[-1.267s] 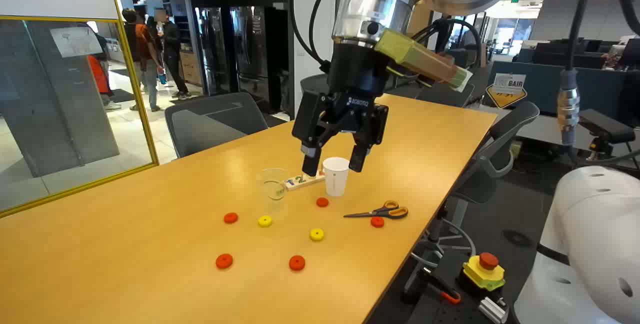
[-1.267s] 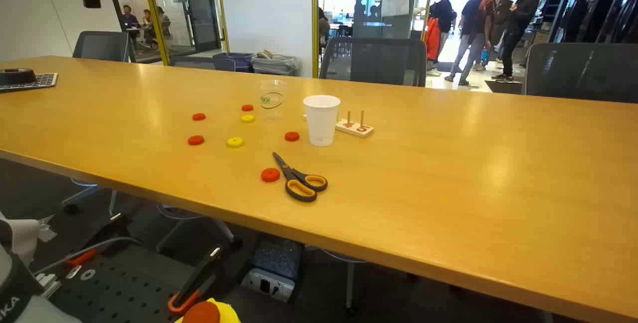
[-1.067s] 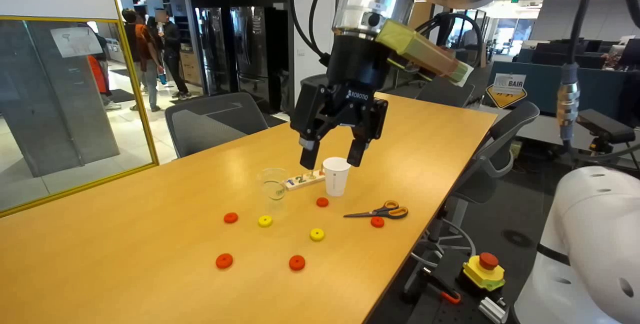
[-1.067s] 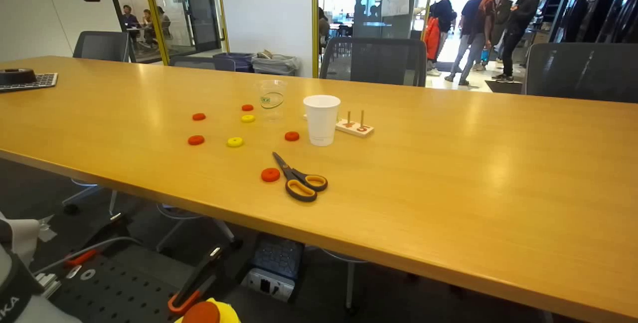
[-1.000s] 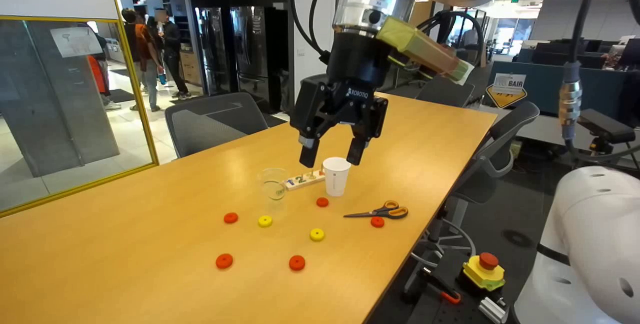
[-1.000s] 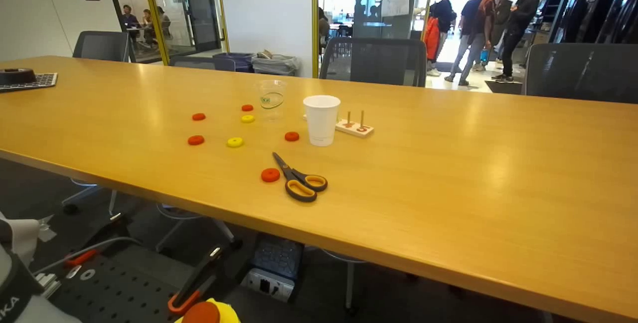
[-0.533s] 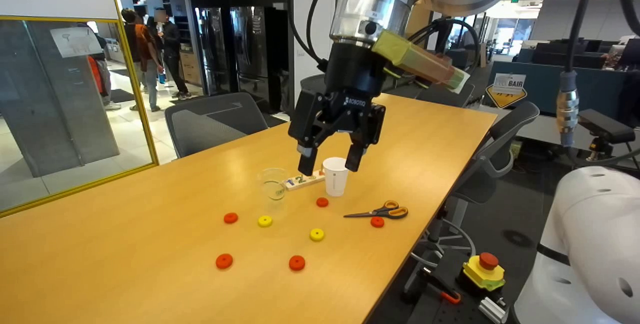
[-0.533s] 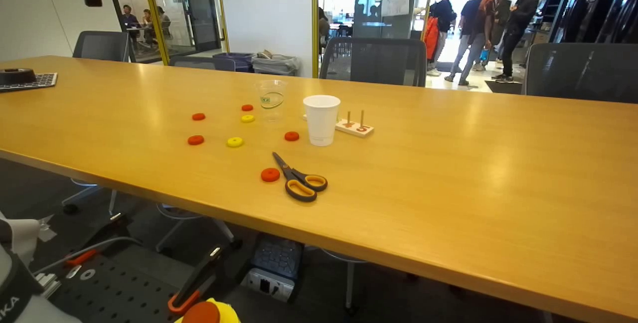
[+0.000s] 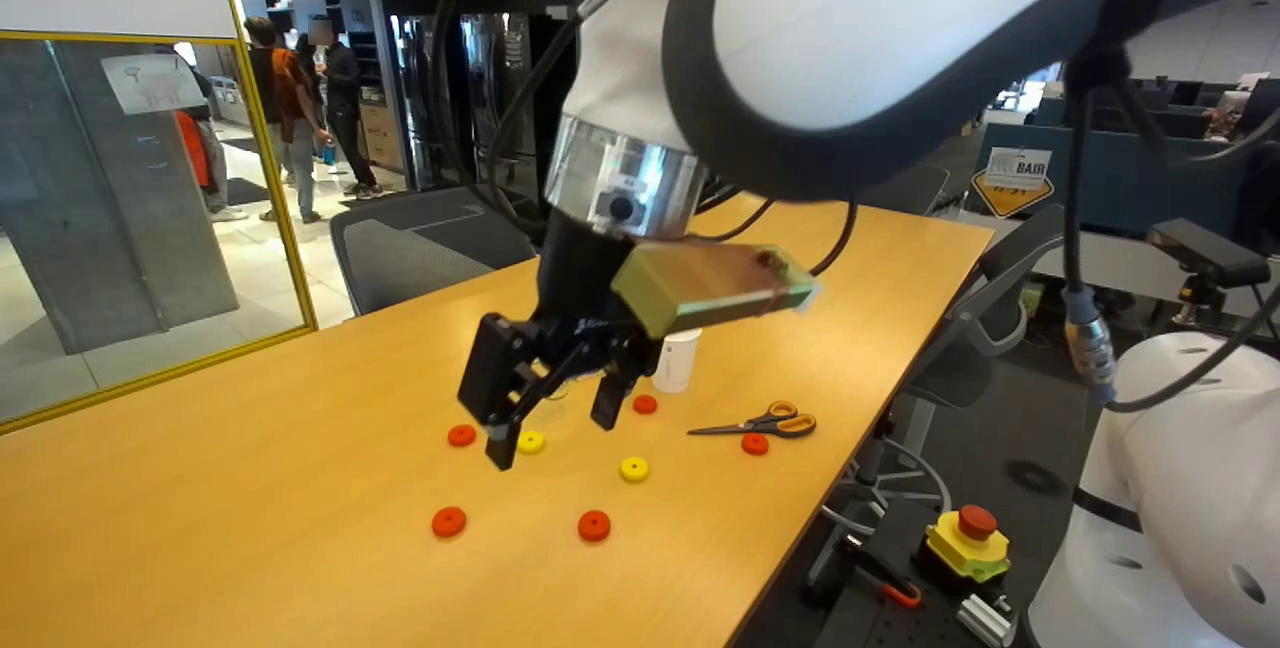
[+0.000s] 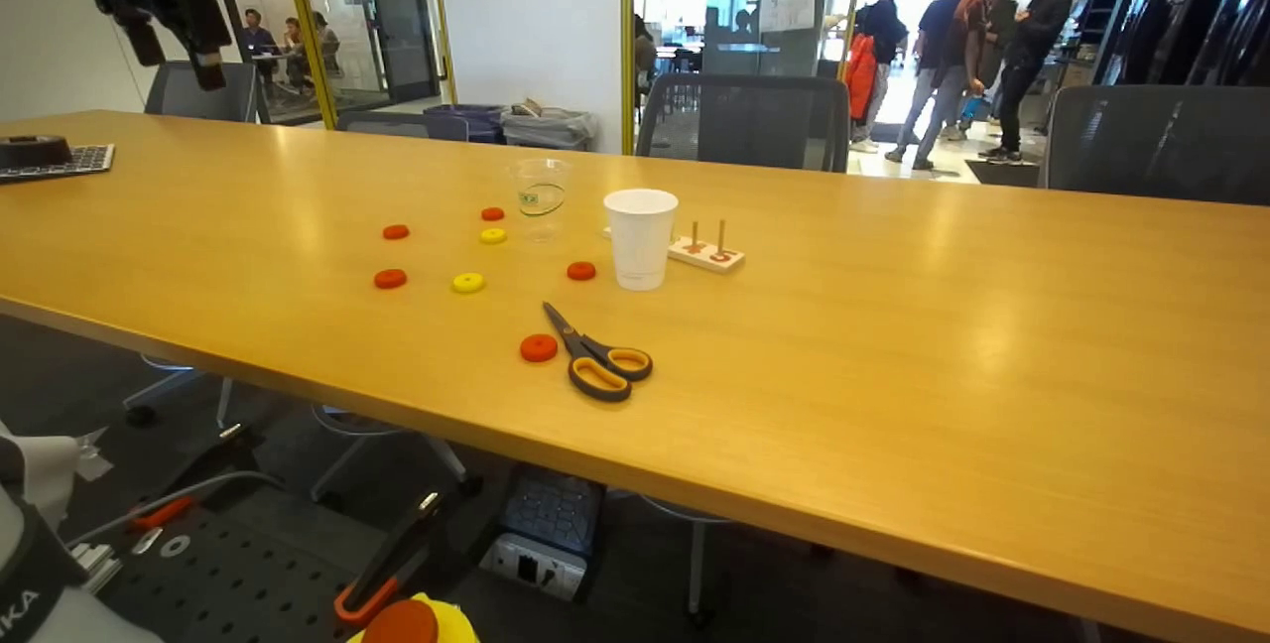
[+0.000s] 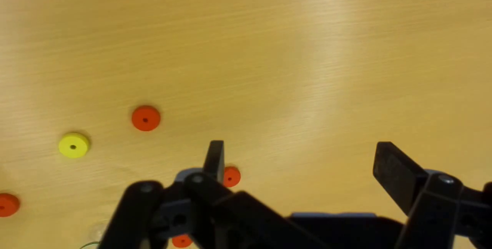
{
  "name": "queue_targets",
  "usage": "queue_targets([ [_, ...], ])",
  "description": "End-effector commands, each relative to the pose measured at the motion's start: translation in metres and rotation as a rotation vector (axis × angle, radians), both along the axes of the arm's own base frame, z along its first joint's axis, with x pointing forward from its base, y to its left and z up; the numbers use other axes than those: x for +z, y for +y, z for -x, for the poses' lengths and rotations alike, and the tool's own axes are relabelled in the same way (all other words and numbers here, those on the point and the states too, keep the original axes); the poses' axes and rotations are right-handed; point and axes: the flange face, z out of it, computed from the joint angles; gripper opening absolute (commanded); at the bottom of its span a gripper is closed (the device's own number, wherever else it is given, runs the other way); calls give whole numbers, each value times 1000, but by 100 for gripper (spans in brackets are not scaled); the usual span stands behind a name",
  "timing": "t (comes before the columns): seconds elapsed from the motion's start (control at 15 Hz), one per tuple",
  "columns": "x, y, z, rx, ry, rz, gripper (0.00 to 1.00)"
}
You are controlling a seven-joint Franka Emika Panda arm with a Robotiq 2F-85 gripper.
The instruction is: Pick up the coloured tiles and put them in the cups
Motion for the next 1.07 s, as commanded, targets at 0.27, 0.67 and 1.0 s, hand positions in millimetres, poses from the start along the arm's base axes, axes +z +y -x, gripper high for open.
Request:
queue_targets([
  [0.27,-83,64,-37,165,-115,80,100],
  [0.67,-142,85,-68,312,-137,210,100],
  [1.0,-178,93,-119,337,-142,293,100],
])
